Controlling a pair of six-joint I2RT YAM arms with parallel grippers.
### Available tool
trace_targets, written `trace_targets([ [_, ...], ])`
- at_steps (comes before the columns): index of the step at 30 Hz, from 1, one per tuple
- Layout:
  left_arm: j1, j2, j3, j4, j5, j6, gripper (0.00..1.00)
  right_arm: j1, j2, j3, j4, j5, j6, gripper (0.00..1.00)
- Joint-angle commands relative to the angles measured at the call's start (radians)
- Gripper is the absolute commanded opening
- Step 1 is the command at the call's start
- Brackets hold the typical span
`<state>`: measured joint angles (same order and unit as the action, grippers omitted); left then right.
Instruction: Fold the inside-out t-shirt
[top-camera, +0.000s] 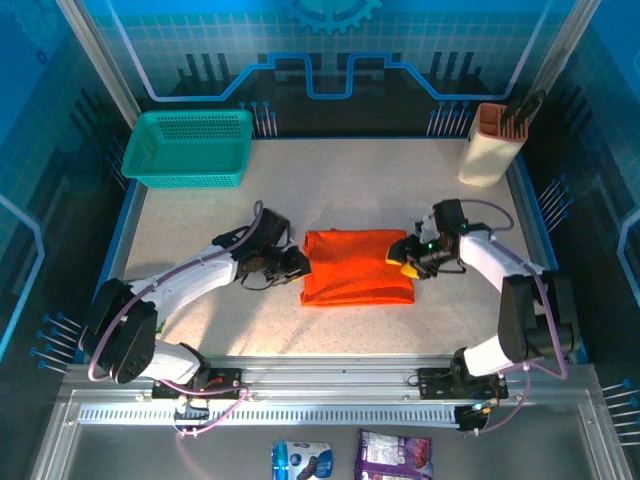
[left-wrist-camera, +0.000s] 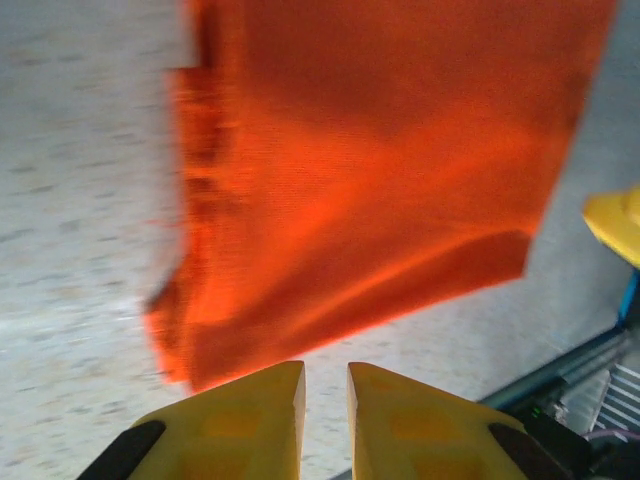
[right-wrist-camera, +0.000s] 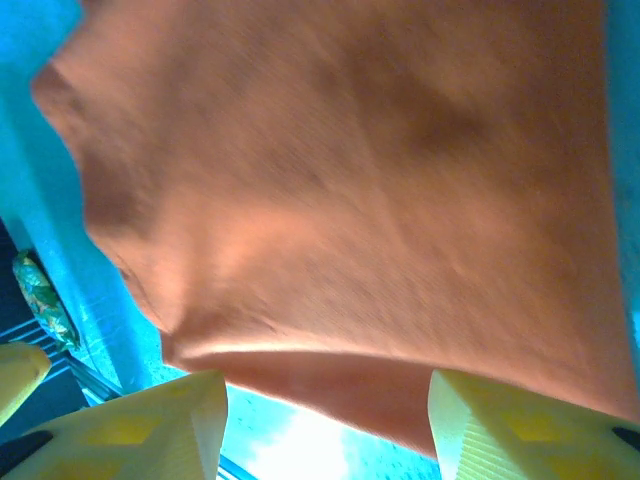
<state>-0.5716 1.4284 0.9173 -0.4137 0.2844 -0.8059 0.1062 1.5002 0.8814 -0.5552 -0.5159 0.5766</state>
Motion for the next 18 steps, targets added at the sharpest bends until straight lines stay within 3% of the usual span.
trace_targets([
  [1,-0.078,0.101,0.085,0.010,0.016,-0.014,0.19,0.006,0.103,0.127,-0.054,-0.064,-0.112,0.56],
  [8,-0.178,0.302,0.167,0.080,0.032,-0.038,0.14,-0.021,0.311,0.303,-0.041,-0.115,-0.158,0.56],
  [18,-0.171,0.281,-0.093,0.203,0.029,-0.098,0.12,-0.071,0.451,0.308,0.032,-0.138,-0.112,0.56],
])
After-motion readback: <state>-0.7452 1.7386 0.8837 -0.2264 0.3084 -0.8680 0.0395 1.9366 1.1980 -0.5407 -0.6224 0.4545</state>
